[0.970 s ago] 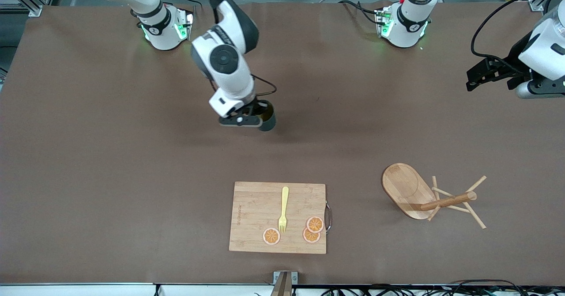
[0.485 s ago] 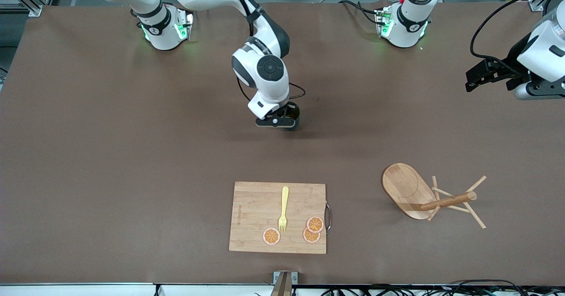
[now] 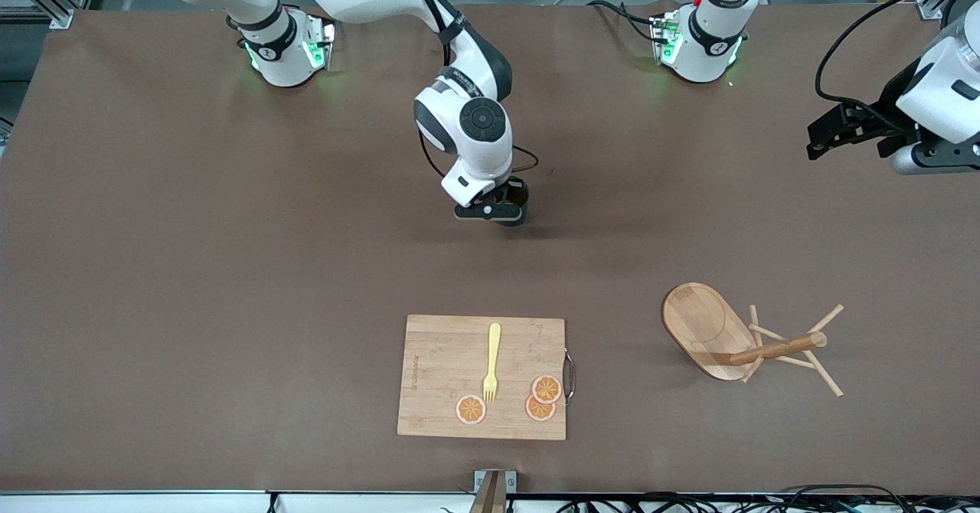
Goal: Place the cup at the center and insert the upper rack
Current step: 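Carry the teal mug with the right gripper toward the table middle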
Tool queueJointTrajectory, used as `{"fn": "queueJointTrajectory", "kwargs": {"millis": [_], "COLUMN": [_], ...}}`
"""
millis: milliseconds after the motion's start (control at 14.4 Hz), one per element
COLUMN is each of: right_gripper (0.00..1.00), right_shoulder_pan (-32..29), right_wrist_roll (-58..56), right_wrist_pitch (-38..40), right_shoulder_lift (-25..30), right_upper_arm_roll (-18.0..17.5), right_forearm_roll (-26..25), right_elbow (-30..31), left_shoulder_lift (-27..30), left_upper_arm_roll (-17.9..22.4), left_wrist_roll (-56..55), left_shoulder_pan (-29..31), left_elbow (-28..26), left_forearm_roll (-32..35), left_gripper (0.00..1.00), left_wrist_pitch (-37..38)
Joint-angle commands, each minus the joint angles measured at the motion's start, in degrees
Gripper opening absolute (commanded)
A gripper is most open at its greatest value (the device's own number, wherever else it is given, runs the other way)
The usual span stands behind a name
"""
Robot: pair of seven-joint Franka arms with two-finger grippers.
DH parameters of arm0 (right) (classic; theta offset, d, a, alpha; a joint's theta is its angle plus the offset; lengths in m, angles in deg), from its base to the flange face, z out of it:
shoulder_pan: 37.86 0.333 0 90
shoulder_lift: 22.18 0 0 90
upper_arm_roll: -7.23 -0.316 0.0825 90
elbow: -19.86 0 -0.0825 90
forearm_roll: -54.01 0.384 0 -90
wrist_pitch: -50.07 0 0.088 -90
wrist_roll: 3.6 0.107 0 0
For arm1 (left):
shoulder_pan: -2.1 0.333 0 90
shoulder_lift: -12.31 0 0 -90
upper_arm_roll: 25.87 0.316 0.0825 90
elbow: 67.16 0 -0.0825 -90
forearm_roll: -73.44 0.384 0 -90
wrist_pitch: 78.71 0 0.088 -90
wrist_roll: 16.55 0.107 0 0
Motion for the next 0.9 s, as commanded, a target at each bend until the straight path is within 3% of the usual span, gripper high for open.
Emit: {"fn": "queueJointTrajectory", "kwargs": {"millis": [0,277,554,831], "right_gripper": [1.0,1.0,1.0,1.0], "right_shoulder_pan": [-0.7,-4.1,-9.6,-21.8], "right_wrist_roll": [-1.0,-5.6,-13.3,-23.9], "right_wrist_pitch": [3.1,15.7,22.6,31.4], "right_shoulder_lift": [1.8,8.0,12.7,16.0], "right_upper_arm_roll": [0.1,0.0,0.7,3.1], "right_forearm_roll": [1.0,1.2,0.4,0.2], "right_elbow": [-0.8,-4.1,-5.8,-9.1], "left_shoulder_lift": [-0.6,-2.6,-3.8,-5.0], "left_upper_arm_roll": [-0.3,-0.8,-1.1,-1.1], "left_wrist_roll": [-0.1,-0.3,-3.6,-10.8], "left_shoulder_pan": [-0.3,-0.8,-2.5,-6.1], "left_elbow": [1.2,2.1,2.1,2.3], "left_forearm_roll": [0.2,0.1,-0.7,-0.7], "left_gripper": [1.0,1.0,1.0,1.0], "left_wrist_pitch": [0.3,0.2,0.0,-0.6]}}
